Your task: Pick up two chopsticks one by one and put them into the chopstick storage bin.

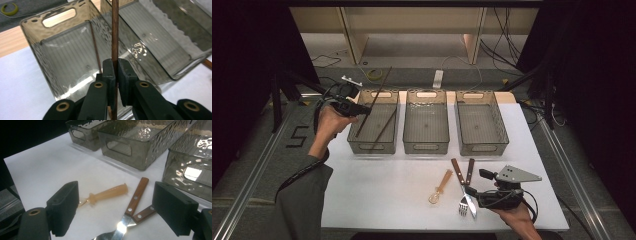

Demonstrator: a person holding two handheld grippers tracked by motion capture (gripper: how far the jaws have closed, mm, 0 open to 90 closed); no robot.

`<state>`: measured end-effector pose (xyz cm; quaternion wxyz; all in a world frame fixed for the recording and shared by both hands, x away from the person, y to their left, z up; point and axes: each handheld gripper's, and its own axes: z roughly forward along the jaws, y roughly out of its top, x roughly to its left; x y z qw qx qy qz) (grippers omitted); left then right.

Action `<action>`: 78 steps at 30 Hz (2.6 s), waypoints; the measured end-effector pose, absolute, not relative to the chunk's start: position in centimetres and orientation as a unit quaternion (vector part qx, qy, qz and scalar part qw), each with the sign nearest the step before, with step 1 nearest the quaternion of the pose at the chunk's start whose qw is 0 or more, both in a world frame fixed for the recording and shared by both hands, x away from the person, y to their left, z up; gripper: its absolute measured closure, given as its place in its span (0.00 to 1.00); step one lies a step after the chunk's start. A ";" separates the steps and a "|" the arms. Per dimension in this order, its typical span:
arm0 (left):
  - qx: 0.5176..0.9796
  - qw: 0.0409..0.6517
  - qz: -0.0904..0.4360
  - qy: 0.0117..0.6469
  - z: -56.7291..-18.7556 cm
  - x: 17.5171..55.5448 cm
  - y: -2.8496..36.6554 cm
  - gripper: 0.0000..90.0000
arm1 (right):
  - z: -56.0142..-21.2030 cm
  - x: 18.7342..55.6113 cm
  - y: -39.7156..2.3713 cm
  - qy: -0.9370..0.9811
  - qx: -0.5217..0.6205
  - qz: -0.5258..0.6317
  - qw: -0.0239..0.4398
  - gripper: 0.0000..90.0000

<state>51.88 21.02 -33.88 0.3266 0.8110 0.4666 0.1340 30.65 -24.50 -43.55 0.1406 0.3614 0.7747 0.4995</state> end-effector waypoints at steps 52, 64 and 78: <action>0.778 0.317 0.121 0.529 -38.4 52.6 21.6 0.66 | -43.5 30.6 -24.5 0.775 0.360 0.501 0.140 0.25; 0.770 0.357 0.102 0.519 -38.0 48.7 20.7 0.39 | -43.6 30.6 -24.5 0.775 0.360 0.500 0.142 0.25; 0.780 0.352 0.112 0.506 -38.0 46.7 18.9 0.29 | -43.4 30.4 -24.5 0.775 0.357 0.500 0.146 0.25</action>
